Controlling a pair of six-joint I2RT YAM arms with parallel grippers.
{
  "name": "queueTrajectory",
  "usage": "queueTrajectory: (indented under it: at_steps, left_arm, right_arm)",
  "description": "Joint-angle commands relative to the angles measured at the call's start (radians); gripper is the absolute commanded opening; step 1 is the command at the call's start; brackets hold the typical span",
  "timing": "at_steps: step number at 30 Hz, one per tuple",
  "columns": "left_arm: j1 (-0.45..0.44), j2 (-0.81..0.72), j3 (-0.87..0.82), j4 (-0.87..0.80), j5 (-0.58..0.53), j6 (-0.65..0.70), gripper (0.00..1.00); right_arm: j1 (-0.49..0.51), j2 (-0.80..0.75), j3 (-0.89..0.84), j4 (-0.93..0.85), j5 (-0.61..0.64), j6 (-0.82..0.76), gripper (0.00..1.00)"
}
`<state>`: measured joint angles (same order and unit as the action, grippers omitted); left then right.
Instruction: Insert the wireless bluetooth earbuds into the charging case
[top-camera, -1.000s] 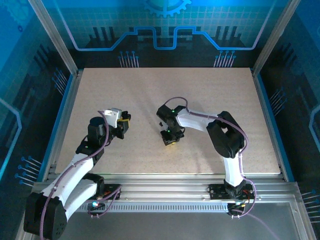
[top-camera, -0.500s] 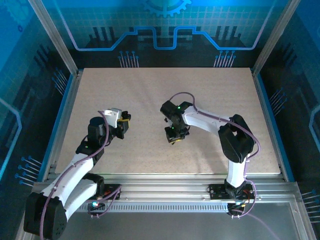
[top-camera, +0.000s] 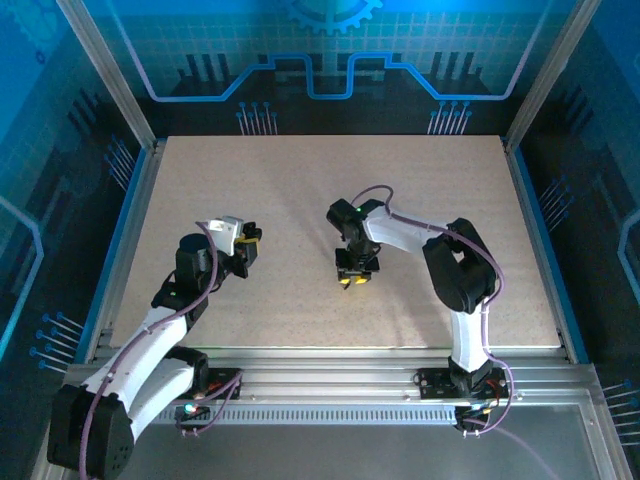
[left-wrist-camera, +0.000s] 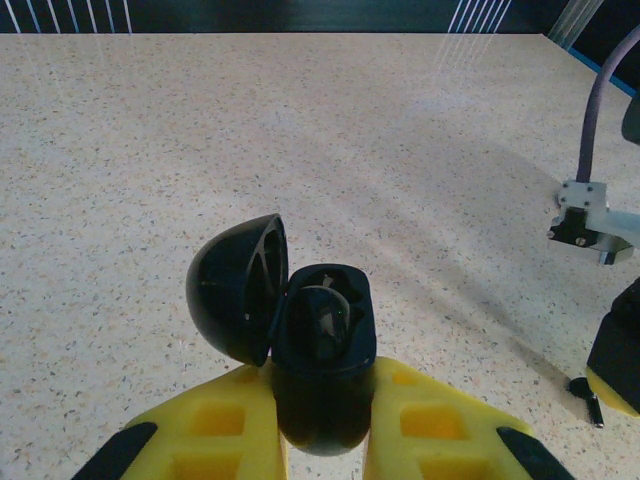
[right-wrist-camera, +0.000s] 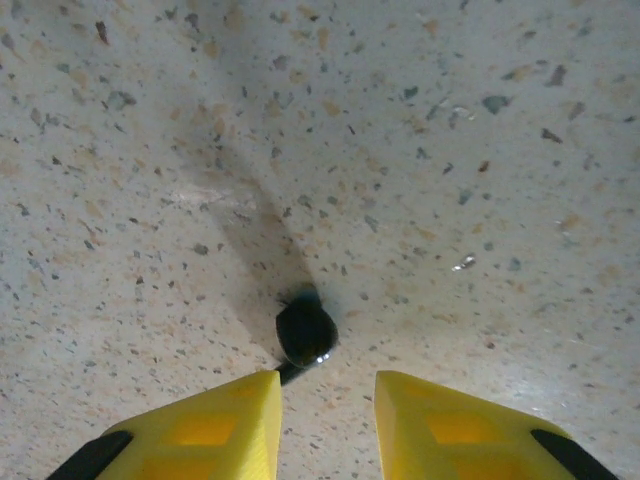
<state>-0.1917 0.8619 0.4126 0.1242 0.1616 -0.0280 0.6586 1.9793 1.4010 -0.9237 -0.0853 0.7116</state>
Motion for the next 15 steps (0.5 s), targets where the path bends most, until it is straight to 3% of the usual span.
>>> queueTrajectory:
  at_steps: [1,15]
  left_arm:
    - [0.009,-0.008,0.022,0.011,0.022,-0.010,0.03]
    - [0.009,-0.008,0.025,0.008,0.020,-0.009,0.03]
  right_arm:
    - [-0.001,0.025,0.027,0.009,-0.025,0.023,0.31]
    - [0.002,0.079,0.049,0.024,0.005,-0.009,0.25]
